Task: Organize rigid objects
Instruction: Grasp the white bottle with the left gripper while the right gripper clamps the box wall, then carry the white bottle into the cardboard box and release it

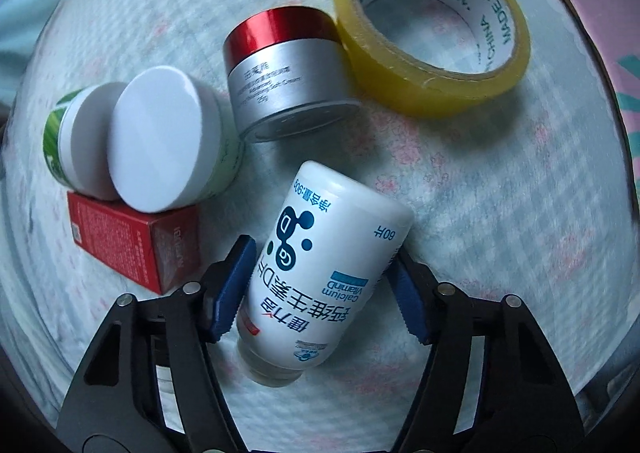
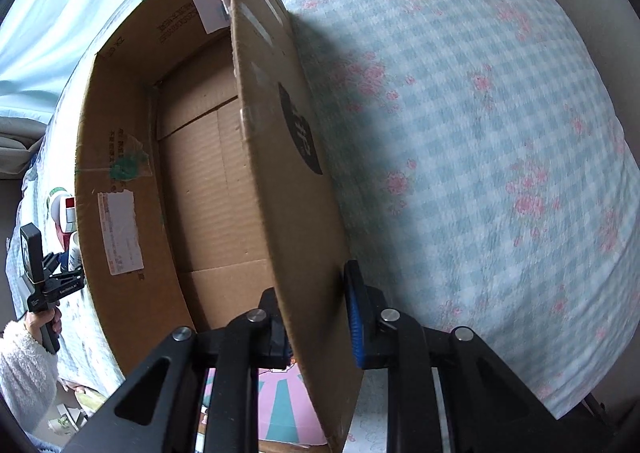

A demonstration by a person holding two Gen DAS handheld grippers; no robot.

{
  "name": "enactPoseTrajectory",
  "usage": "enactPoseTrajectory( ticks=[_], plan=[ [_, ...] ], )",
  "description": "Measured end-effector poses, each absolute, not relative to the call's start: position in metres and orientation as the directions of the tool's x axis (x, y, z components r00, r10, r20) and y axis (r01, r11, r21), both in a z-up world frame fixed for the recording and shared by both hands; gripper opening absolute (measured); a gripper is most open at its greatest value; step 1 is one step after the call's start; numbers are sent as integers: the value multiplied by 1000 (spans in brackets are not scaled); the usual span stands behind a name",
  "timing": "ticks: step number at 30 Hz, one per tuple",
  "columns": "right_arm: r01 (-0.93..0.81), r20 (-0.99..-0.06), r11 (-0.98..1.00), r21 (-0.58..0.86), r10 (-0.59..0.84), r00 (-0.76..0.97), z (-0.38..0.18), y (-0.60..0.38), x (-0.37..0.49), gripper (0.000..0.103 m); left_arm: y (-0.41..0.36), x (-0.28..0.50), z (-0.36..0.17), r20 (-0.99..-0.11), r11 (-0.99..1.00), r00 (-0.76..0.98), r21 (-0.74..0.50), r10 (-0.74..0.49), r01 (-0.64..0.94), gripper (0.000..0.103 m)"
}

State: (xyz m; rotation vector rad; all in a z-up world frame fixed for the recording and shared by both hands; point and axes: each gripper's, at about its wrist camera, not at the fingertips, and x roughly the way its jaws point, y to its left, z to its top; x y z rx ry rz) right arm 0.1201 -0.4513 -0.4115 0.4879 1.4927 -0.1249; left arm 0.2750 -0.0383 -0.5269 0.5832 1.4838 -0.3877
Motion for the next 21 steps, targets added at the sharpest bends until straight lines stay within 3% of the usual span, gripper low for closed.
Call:
enactPoseTrajectory(
  ticks=[7,14,21],
  plan=[
    [355,-973,906,231,207,105,-413,-447,113,20,-52,276,-524,-995,750,28,92,98,655,54],
    [331,-974,917,224,195,117,-404,-436,108,20,-15,279,-488,-999,887,35,12,-5,462,52],
    [329,-972,917,227,192,136,-400,-432,101,20,-35,274,-404,-985,937,127,-66,-116,343,51]
  ],
)
